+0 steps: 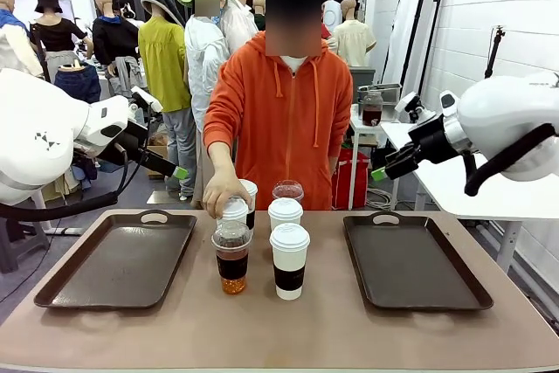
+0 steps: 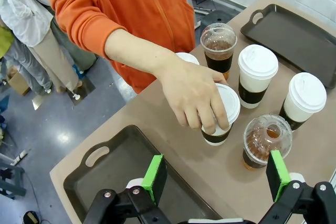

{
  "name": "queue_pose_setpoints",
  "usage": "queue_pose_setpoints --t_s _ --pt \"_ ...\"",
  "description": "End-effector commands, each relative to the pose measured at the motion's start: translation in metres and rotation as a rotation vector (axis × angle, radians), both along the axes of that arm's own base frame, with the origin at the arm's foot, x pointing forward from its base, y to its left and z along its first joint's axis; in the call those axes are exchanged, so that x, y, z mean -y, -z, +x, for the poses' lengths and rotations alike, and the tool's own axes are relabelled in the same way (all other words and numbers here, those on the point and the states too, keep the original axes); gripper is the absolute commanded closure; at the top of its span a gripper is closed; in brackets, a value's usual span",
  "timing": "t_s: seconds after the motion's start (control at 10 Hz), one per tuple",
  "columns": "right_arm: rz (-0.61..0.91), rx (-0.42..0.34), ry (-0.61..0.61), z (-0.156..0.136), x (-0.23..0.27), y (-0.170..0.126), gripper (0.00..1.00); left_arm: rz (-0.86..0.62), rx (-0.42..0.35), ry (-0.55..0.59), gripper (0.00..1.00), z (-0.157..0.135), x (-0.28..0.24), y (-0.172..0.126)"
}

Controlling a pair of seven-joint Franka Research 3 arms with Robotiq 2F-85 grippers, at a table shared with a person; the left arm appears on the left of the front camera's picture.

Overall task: Distribute the coffee onto the tray.
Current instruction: Pick up one iced Americano and place it on the right Handle tray.

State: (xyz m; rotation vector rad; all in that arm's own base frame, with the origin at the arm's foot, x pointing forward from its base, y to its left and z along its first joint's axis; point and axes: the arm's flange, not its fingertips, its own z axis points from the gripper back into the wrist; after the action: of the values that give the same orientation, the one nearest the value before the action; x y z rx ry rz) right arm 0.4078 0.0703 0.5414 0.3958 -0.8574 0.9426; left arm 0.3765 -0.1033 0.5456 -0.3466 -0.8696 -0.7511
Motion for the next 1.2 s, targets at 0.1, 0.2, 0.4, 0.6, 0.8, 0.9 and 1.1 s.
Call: queue_pose_setpoints --t_s 0.1,0.2,0.4,0.6,0.8,0.9,1.1 --pt "-0.125 -0.114 0.06 0.046 -0.002 -0.009 0.0 -0.006 -0.004 0.002 0.0 0.0 -0.001 0.0" --pt "-0.148 -0.17 0.056 0.059 -0.001 -0.01 0.0 -0.006 -0.004 0.002 0.0 0.0 -0.001 0.0" --pt "-0.239 -0.248 0.096 0.084 -0.006 -0.014 0.0 -0.006 -0.004 0.002 0.0 0.0 -0.001 0.0" --pt "-0.298 -0.308 0.148 0.108 -0.009 -0.009 0.0 -0.006 -0.004 0.002 0.0 0.0 -0.001 0.0" --pt "-0.356 -0.367 0.254 0.133 -0.016 0.006 0.0 -0.006 -0.004 0.002 0.0 0.0 -0.001 0.0" --pt "-0.352 -0.4 0.254 0.141 -0.02 0.013 0.0 -0.006 -0.004 0.002 0.0 0.0 -0.001 0.0" --pt "-0.357 -0.442 0.255 0.156 -0.028 0.033 0.0 -0.006 -0.004 0.002 0.0 0.0 -0.001 0.0"
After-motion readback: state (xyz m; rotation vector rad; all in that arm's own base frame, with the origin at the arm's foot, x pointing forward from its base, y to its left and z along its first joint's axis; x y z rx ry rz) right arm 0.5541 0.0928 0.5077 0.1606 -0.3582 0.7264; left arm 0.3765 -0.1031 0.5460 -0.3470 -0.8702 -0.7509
